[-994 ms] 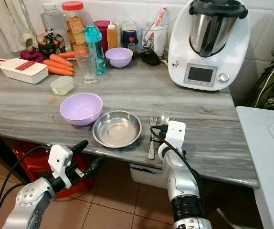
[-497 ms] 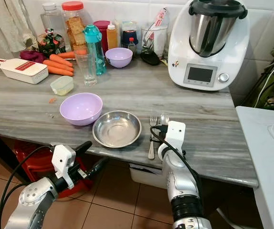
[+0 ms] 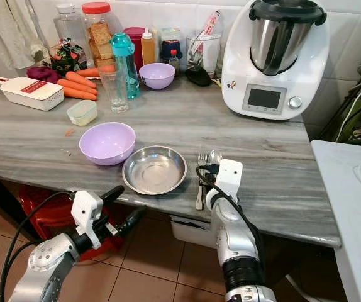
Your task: Setting the table
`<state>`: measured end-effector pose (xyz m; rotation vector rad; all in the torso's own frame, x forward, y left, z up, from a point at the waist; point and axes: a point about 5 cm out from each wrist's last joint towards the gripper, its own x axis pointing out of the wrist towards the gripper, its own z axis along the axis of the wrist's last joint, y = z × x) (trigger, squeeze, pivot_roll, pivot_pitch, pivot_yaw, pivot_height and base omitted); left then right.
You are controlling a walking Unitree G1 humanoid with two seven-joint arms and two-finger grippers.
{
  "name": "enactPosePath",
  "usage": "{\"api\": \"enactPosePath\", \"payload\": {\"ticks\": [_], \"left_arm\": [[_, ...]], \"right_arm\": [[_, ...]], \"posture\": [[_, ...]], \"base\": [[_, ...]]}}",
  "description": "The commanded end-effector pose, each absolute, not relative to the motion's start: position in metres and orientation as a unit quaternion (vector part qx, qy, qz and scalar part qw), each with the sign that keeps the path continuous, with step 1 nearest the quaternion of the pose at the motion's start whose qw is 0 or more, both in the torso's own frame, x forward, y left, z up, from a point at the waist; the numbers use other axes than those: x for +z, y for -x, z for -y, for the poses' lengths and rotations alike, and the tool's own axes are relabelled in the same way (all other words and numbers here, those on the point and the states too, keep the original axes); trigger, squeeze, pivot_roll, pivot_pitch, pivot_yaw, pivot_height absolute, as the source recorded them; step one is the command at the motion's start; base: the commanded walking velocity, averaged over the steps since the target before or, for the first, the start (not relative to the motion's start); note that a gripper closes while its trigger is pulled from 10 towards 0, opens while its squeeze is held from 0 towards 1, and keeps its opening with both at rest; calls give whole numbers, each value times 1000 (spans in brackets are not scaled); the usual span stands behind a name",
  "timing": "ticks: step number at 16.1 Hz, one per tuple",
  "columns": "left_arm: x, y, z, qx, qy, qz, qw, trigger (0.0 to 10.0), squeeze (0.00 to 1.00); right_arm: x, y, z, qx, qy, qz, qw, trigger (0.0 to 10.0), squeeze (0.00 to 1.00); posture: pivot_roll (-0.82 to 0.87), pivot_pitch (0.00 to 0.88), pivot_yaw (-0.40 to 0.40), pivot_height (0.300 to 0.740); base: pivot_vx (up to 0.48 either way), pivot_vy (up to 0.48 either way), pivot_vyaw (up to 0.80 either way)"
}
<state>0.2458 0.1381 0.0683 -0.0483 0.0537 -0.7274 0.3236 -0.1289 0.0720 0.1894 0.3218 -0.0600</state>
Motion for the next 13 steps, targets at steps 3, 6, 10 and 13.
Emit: {"api": "enactPosePath", "payload": {"ticks": [3, 6, 10, 13], "left_arm": [[75, -248, -136, -361, 17, -18, 932, 10000, 0], [76, -248, -135, -365, 19, -17, 931, 10000, 0], [75, -245, -131, -396, 39, -25, 917, 10000, 0], [75, -243, -131, -404, 42, -27, 913, 10000, 0]], "right_arm": [[75, -326, 132, -40, -100, -155, 982, 10000, 1000], [78, -327, 134, -44, -105, -148, 982, 10000, 1000], [82, -326, 136, -46, -111, -139, 983, 10000, 1000], [85, -325, 139, -48, -114, -134, 983, 10000, 1000]], "posture": [[-66, 0, 12, 740], [-68, 0, 11, 740], [-71, 0, 8, 740], [-72, 0, 4, 740]], "base": [[0, 0, 0], [0, 0, 0], [0, 0, 0], [0, 0, 0]]}}
